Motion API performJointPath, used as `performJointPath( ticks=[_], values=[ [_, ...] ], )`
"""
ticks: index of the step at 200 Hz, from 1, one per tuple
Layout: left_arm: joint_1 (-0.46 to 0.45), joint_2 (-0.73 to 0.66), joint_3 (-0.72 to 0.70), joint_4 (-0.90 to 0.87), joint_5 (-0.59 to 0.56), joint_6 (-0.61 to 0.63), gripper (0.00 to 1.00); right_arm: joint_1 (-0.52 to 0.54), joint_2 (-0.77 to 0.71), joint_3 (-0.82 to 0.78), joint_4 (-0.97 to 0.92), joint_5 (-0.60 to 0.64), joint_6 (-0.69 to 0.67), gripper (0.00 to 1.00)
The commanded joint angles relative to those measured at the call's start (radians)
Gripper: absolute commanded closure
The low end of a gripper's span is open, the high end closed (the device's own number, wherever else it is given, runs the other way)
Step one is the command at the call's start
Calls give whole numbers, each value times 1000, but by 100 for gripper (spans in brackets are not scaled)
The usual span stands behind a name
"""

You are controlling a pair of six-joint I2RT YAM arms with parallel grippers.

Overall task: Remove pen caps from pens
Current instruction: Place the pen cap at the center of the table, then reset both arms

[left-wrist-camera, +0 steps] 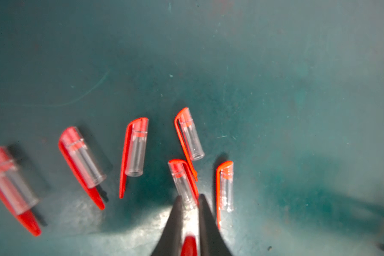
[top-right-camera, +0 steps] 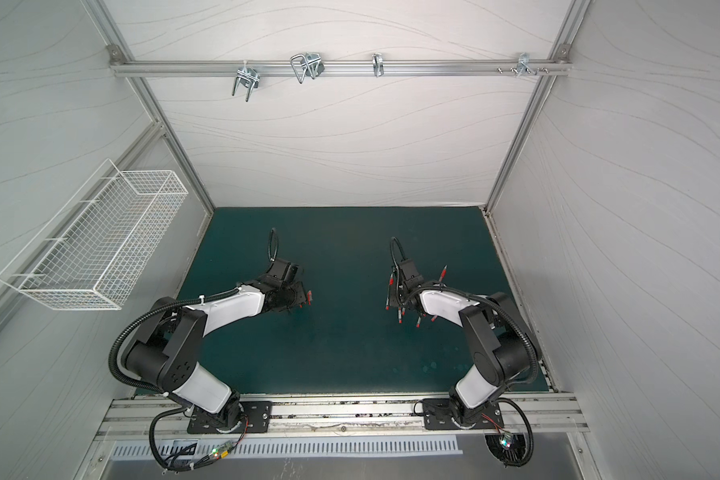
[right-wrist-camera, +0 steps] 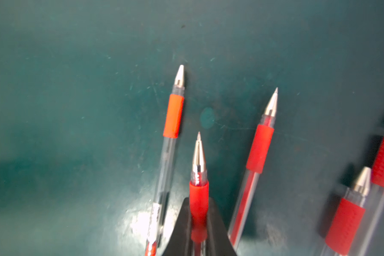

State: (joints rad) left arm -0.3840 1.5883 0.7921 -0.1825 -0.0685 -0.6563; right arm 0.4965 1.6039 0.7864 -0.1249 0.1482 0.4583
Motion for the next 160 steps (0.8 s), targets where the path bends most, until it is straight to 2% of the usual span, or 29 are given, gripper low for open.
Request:
performJointPath(
  ticks=[1, 20, 55, 96, 122, 127, 133, 139, 141, 150, 151, 157, 160],
  values=[
    [5, -2, 42, -14, -27, -2, 77, -13, 24, 18, -27, -12, 20, 82],
    [5, -13, 41, -18, -32, 0, 71, -16, 24, 17, -26, -12, 22, 77],
    [5, -89, 19, -20, -50, 7, 61, -18, -33, -12, 7, -25, 12, 74],
    [5, -292, -71, 64, -60, 52, 54, -12, -253, -111, 90, -65, -42, 60],
    [5, -472, -154, 125, -92, 106, 51, -1, -441, -171, 126, -17, -95, 52],
    [5, -507, -174, 147, -97, 124, 50, -1, -477, -180, 133, -3, -101, 46],
    [4, -549, -197, 175, -102, 156, 48, -1, -517, -183, 136, 18, -108, 27],
    [6, -593, -214, 189, -120, 183, 44, -1, -554, -182, 137, 40, -120, 6],
    [5, -607, -218, 190, -132, 190, 43, 0, -566, -180, 135, 46, -123, 2],
    [5, -671, -231, 195, -175, 216, 35, -4, -608, -166, 125, 70, -145, 1],
    [5, -678, -232, 194, -180, 219, 33, -5, -612, -163, 124, 71, -147, 1],
    [5, -717, -239, 206, -207, 239, 5, -9, -631, -151, 119, 81, -164, 1],
    [6, -735, -241, 209, -225, 248, 2, -13, -639, -145, 117, 86, -174, 1]
  ],
)
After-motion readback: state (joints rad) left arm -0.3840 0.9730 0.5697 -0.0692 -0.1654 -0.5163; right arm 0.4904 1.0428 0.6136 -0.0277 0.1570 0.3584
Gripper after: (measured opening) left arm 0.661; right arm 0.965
